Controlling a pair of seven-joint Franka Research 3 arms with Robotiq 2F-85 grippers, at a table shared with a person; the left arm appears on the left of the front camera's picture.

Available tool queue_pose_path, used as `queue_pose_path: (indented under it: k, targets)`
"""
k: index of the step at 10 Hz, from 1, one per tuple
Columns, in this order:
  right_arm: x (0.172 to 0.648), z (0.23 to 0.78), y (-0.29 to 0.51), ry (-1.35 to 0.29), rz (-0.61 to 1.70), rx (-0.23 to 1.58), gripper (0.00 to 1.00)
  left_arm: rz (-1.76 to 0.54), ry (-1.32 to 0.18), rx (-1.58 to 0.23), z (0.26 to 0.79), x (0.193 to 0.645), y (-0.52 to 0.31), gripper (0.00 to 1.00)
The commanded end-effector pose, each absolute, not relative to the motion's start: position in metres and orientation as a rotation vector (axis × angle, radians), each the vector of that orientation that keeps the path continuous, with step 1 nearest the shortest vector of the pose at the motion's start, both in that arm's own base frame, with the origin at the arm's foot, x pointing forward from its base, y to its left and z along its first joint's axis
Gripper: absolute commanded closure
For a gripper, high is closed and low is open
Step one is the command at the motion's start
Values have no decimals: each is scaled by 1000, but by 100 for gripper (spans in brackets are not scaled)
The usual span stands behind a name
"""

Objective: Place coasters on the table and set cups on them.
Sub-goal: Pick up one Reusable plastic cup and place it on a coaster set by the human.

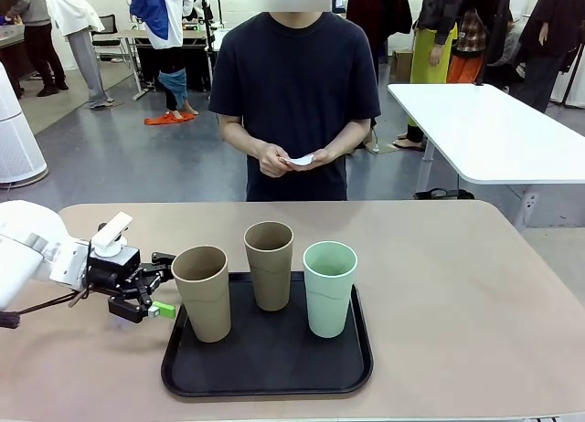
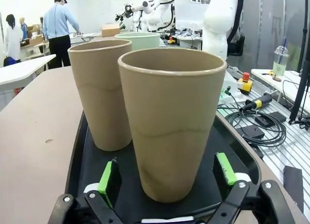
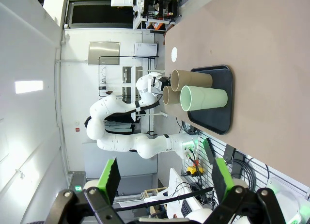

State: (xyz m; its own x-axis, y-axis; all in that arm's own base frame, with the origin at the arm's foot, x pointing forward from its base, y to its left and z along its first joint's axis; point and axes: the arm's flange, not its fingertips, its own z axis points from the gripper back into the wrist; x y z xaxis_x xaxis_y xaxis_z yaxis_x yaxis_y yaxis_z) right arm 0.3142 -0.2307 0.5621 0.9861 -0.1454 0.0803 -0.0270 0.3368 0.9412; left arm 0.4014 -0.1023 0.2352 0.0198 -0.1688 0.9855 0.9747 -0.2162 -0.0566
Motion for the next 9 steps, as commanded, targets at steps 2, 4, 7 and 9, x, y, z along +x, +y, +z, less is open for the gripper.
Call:
queue_pose_path:
  k: [2,4,7,9]
  targets:
    - [316,561,-231,-172,-70,1227,0,-1440,-964,-1241,222,408,-120,0]
    - [316,561,-231,-172,-70,1227,0,-1440,-964,-1244,219,404,-126,0]
    - [316,561,-231,-172,-70,1227,0,-1471,-950,-1237,216,405,-145,0]
    - [316,561,-231,-172,-70,1227,0,-1488,-943,-1210,212,413,-153,0]
